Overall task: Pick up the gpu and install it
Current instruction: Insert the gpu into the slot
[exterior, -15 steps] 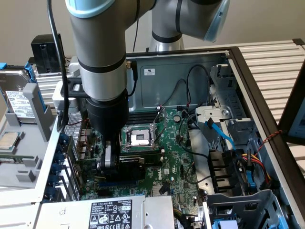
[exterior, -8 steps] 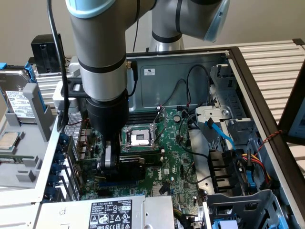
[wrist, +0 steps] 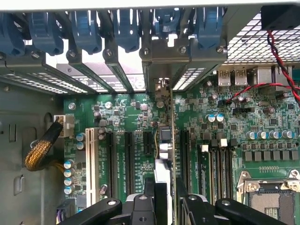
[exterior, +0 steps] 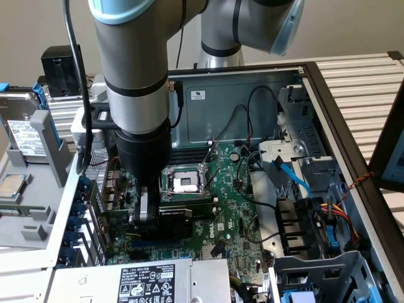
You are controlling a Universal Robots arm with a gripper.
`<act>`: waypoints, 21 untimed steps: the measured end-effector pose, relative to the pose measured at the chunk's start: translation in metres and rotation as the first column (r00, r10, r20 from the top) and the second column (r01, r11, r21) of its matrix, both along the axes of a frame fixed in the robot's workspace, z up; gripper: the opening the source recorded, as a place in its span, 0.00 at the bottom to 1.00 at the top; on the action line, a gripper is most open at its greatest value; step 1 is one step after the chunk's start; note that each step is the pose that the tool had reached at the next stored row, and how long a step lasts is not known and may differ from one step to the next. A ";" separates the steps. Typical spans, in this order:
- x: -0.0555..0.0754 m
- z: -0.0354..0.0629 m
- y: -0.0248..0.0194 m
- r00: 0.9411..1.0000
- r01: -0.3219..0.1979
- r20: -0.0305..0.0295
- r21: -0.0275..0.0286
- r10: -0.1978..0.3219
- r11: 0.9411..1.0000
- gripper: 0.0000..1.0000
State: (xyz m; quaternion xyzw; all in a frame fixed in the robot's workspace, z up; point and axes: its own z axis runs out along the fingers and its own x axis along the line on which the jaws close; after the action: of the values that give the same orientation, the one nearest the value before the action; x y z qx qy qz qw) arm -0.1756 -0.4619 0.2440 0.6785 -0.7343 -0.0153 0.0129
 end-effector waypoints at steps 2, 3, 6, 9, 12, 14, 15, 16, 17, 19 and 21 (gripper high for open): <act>0.000 -0.0003 0.0000 1.000 0.000 0.000 0.000 0.000 1.000 0.28; 0.000 -0.0003 0.0001 1.000 0.000 0.000 0.000 0.000 1.000 0.28; -0.001 -0.0002 0.0001 1.000 0.000 0.000 0.000 0.000 1.000 0.28; -0.002 -0.0002 0.0002 1.000 0.000 0.000 -0.001 0.000 1.000 0.28; -0.002 -0.0002 0.0002 1.000 0.000 0.000 -0.001 0.000 1.000 0.28; -0.002 -0.0002 0.0002 1.000 0.000 0.000 -0.001 0.000 1.000 0.28; -0.002 -0.0002 0.0002 1.000 0.000 0.000 -0.001 0.000 1.000 0.28; -0.002 -0.0002 0.0002 1.000 0.000 0.000 -0.002 0.000 1.000 0.28; -0.002 -0.0002 0.0002 1.000 0.000 0.000 -0.002 0.000 1.000 0.28; -0.003 -0.0003 0.0002 1.000 0.000 0.000 -0.002 0.000 1.000 0.28; -0.003 -0.0003 0.0002 1.000 0.000 0.000 -0.002 0.000 1.000 0.28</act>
State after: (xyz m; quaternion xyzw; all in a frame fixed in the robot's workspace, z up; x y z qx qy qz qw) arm -0.1784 -0.4617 0.2436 0.6785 -0.7343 -0.0144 0.0137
